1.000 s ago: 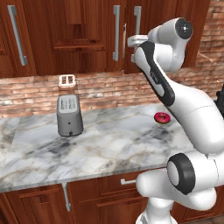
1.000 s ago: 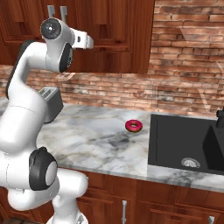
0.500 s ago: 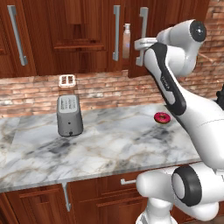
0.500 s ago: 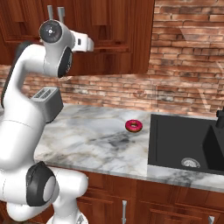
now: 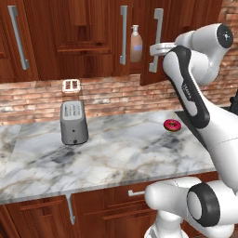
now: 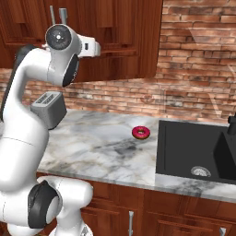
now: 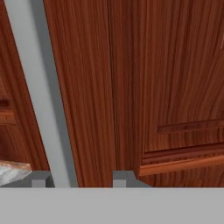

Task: Pick the sponge and soap dispenser from the cabinet and place them on the counter.

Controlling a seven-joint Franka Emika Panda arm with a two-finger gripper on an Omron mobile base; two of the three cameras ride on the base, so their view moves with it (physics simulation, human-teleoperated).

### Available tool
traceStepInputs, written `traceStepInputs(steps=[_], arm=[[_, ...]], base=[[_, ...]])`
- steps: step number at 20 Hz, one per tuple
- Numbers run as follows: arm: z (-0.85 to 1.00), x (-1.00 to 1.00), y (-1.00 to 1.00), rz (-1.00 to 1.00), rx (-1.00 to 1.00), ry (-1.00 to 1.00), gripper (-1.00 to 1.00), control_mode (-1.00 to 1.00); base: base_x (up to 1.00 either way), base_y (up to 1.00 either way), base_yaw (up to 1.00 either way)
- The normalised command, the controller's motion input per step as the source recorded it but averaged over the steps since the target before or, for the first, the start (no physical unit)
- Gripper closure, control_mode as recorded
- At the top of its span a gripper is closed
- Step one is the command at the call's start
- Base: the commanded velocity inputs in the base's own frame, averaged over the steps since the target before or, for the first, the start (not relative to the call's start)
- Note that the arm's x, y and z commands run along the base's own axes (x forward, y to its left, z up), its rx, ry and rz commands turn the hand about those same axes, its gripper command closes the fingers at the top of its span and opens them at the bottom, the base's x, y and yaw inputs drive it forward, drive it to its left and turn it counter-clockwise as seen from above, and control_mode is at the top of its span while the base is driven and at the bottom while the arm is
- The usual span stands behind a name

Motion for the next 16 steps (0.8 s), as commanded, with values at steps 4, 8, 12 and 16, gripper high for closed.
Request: traceStepInputs(steps=[4, 8, 12, 16], arm=[[0.0, -0.24, -0.71, 0.07, 0.0, -0.02, 1.0, -1.0], [0.0, -0.23, -0.72, 0.08, 0.0, -0.03, 1.0, -1.0], [0.0, -0.22, -0.73, 0.07, 0.0, -0.02, 1.0, -1.0], [0.0, -0.18, -0.72, 0.08, 0.0, -0.02, 1.0, -1.0]], base=[[0.0, 0.0, 0.0], [0.0, 0.0, 0.0], [0.0, 0.0, 0.0], [0.0, 0.0, 0.0]])
